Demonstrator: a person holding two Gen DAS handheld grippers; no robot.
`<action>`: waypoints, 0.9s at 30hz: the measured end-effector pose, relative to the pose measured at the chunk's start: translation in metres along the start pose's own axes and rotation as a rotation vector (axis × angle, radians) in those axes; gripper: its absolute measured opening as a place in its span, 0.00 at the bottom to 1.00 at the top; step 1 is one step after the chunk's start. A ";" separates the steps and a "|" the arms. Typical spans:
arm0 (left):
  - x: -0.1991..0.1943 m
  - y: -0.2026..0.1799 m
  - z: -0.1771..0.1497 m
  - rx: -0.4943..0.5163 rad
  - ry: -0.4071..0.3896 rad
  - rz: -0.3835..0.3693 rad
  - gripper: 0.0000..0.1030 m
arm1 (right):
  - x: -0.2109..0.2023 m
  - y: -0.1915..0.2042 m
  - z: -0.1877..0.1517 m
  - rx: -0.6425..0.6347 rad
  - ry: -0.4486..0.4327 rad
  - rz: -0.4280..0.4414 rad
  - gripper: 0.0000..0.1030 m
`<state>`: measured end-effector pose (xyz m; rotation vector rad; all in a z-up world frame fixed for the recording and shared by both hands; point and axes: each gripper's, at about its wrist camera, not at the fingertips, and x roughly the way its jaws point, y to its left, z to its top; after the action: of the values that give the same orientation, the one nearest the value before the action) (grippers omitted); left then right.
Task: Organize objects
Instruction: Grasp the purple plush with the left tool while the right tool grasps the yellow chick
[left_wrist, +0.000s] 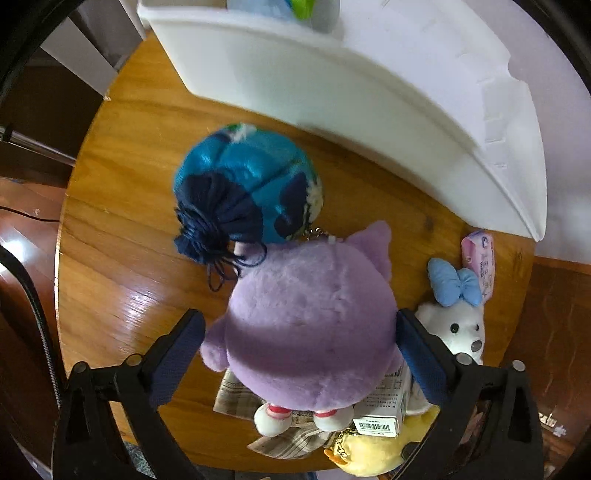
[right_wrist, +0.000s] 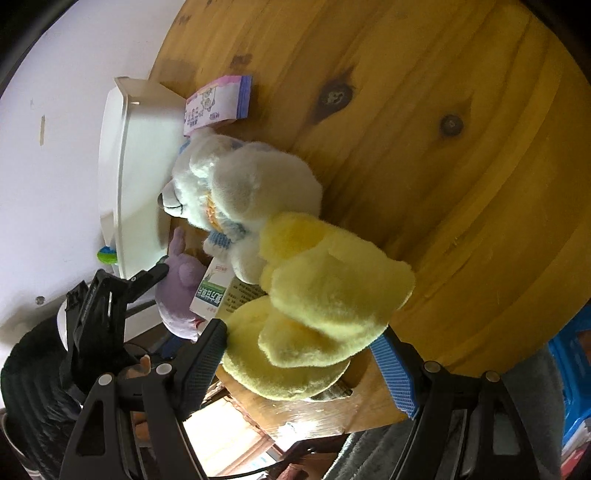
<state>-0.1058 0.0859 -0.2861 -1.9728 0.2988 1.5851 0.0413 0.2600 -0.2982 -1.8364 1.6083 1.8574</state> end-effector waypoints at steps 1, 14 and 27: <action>0.002 -0.001 -0.001 0.006 0.003 0.004 0.99 | 0.001 0.001 0.000 -0.006 0.002 -0.002 0.77; 0.021 -0.001 -0.017 0.010 0.078 -0.019 0.82 | 0.004 0.000 -0.004 -0.056 0.012 0.048 0.61; -0.013 -0.004 -0.052 0.220 -0.009 0.008 0.68 | -0.027 0.021 -0.019 -0.294 -0.080 -0.030 0.55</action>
<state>-0.0646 0.0574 -0.2667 -1.7979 0.4570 1.4969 0.0476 0.2534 -0.2596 -1.8481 1.3338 2.2232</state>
